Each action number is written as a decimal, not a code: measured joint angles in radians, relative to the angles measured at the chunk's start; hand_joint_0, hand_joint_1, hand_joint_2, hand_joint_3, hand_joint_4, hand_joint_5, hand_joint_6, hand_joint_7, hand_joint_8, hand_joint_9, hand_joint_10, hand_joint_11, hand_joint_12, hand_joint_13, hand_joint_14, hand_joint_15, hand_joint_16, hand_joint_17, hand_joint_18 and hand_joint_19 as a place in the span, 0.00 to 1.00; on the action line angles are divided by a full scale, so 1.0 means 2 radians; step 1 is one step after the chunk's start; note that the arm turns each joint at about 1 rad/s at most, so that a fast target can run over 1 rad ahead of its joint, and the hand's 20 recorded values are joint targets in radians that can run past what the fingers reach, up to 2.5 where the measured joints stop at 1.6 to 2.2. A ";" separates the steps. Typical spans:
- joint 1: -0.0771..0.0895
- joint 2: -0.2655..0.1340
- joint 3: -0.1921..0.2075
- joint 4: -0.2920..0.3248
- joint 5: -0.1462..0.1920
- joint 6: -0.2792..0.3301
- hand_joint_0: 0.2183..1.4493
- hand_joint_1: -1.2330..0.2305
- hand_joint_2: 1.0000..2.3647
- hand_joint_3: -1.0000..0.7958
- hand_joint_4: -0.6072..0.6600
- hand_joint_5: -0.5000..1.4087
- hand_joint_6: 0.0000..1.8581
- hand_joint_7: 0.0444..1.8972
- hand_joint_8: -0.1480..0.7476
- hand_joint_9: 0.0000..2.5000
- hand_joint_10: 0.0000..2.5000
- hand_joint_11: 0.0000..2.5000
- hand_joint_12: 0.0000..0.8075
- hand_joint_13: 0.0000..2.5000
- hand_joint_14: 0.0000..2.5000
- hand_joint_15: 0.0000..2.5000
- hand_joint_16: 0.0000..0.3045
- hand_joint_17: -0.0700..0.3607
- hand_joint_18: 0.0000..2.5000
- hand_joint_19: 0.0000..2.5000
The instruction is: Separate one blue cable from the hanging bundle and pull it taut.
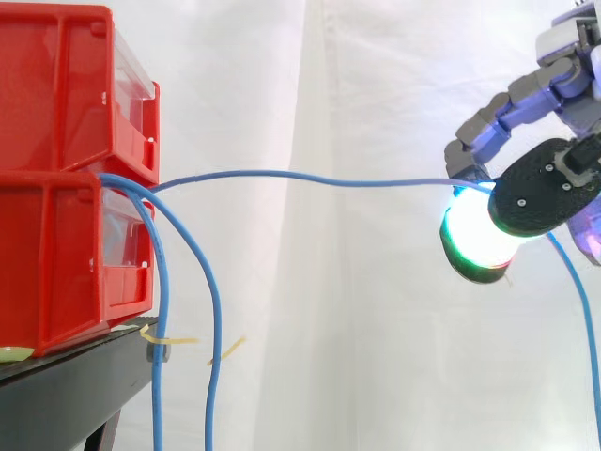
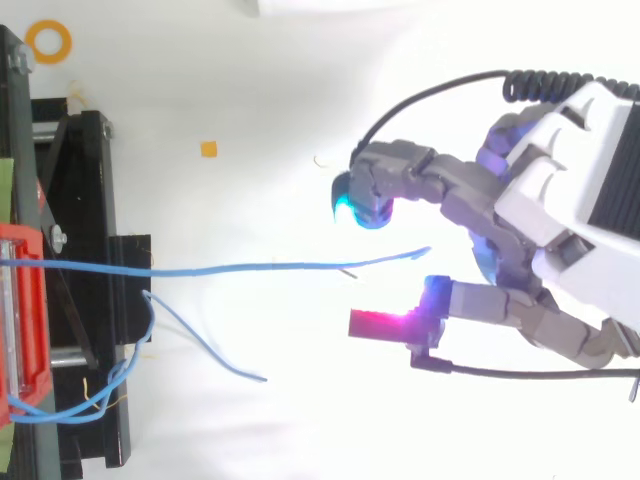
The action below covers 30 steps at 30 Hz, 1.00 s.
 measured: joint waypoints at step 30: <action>0.004 0.000 -0.001 -0.019 -0.029 0.178 0.44 0.32 0.01 0.40 0.52 0.34 0.27 0.66 0.35 0.84 0.01 0.24 0.37 0.60 0.01 0.35 0.13 0.36 0.40 0.35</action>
